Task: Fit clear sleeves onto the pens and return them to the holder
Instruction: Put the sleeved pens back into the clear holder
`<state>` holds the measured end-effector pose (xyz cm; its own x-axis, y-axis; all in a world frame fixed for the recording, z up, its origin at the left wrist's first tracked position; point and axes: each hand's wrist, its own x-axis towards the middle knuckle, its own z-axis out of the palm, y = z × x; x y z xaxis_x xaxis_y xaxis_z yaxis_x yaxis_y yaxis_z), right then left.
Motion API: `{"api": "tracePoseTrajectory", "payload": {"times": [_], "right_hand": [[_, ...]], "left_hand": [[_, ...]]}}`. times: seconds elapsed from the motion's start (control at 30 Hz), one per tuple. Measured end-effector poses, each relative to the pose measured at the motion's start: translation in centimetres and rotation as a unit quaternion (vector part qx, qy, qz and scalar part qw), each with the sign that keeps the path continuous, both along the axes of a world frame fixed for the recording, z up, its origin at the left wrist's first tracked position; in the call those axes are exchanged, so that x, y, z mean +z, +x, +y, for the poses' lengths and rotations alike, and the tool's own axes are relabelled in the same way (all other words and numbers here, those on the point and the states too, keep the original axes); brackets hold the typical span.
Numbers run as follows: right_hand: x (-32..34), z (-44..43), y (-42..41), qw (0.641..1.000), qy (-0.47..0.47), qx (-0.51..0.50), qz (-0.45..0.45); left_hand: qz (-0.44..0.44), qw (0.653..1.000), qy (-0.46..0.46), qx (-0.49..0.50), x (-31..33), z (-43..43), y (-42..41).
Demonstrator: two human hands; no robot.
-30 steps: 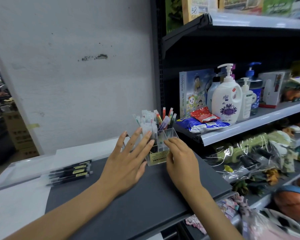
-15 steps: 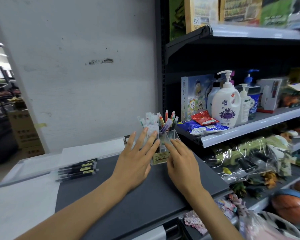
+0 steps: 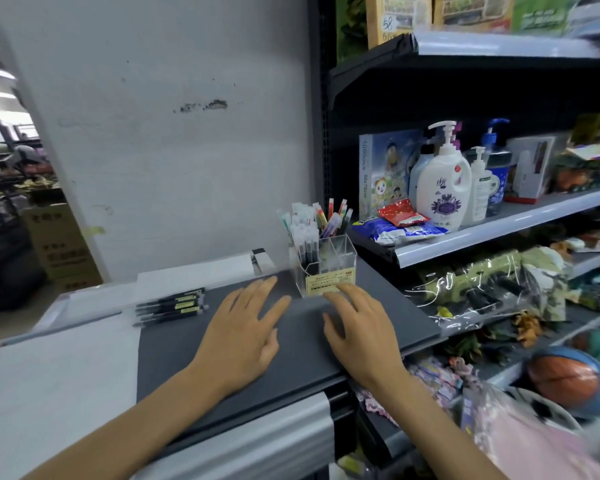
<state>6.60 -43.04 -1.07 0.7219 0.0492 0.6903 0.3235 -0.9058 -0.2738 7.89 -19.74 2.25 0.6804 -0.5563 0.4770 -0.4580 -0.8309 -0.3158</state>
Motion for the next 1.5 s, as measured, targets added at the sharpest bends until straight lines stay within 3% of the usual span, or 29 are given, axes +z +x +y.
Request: {"api": "tracePoseTrajectory", "payload": {"times": [0.1,0.4,0.7,0.87,1.2,1.5], "right_hand": [[-0.1,1.0,-0.8,1.0,0.001,0.025,0.016],[0.6,7.3,-2.2,0.982,0.106,0.122,0.097],[2.5,16.7,1.4,0.97,0.037,0.193,0.142],[3.2,21.3,5.7,0.96,-0.05,0.202,0.186],[3.0,26.8,10.9,0.954,-0.165,0.163,0.188],[3.3,26.3,10.8,0.952,-0.203,0.151,0.173]], "left_hand": [[0.035,0.997,-0.063,0.029,0.0,2.2,-1.0],[-0.017,0.954,-0.28,0.109,1.1,12.4,1.5],[-0.015,0.855,-0.488,0.173,0.0,18.3,5.5],[0.021,0.728,-0.66,0.184,-0.2,19.3,5.9],[-0.017,0.659,-0.733,0.171,0.2,19.1,6.1],[0.003,0.648,-0.744,0.159,0.2,19.1,6.5]]}}
